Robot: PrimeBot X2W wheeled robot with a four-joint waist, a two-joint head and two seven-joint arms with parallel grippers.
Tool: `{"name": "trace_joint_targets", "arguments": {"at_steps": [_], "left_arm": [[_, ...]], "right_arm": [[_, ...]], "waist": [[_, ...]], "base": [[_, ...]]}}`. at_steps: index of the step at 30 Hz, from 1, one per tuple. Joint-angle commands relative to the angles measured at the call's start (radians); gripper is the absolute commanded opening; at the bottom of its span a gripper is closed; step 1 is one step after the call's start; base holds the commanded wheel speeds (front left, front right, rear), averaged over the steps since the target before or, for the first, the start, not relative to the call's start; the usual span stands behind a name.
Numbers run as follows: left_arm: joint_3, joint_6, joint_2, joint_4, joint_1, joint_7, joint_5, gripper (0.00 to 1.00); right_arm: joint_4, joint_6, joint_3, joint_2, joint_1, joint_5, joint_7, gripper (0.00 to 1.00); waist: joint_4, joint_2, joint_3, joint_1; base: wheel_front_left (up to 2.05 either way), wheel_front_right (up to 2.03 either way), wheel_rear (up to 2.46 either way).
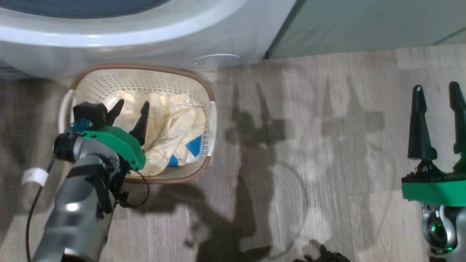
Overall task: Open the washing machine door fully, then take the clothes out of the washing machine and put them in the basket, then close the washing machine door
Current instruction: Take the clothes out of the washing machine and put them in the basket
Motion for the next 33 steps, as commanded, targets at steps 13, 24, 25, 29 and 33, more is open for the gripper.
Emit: {"name": "trace_joint_targets", "arguments": {"at_steps": [13,24,25,29,33], "left_arm": [[0.098,0.041,-0.039,-0.500,0.249,-0.009,0.044,1.00],[0.112,0.068,-0.066,-0.787,0.433,-0.009,0.068,1.00],[0.113,0.069,-0.066,-0.806,0.450,-0.009,0.068,1.00],[0.111,0.080,-0.069,-0.873,0.515,-0.005,0.074,1.00],[0.110,0.093,-0.070,-0.932,0.574,0.015,0.076,1.00]], "right_arm": [[-0.010,0.004,0.006,-0.031,0.079,-0.050,-0.009,1.00],[0.022,0.004,0.022,-0.049,0.172,-0.058,-0.009,1.00],[0.023,0.004,0.025,-0.050,0.179,-0.058,-0.009,1.00],[0.030,0.004,0.028,-0.055,0.207,-0.056,-0.009,1.00],[0.034,0.004,0.035,-0.059,0.228,-0.056,-0.009,1.00]], "waist": [[0.119,-0.0001,-0.151,0.0001],[0.163,-0.0001,-0.310,0.0001],[0.165,-0.0001,-0.324,0.0001],[0.168,-0.0001,-0.371,0.0001],[0.164,-0.0001,-0.411,0.0001]], "base": [[0.00,0.00,0.00],[0.00,0.00,0.00],[0.00,0.00,0.00],[0.00,0.00,0.00],[0.00,0.00,0.00]]}}
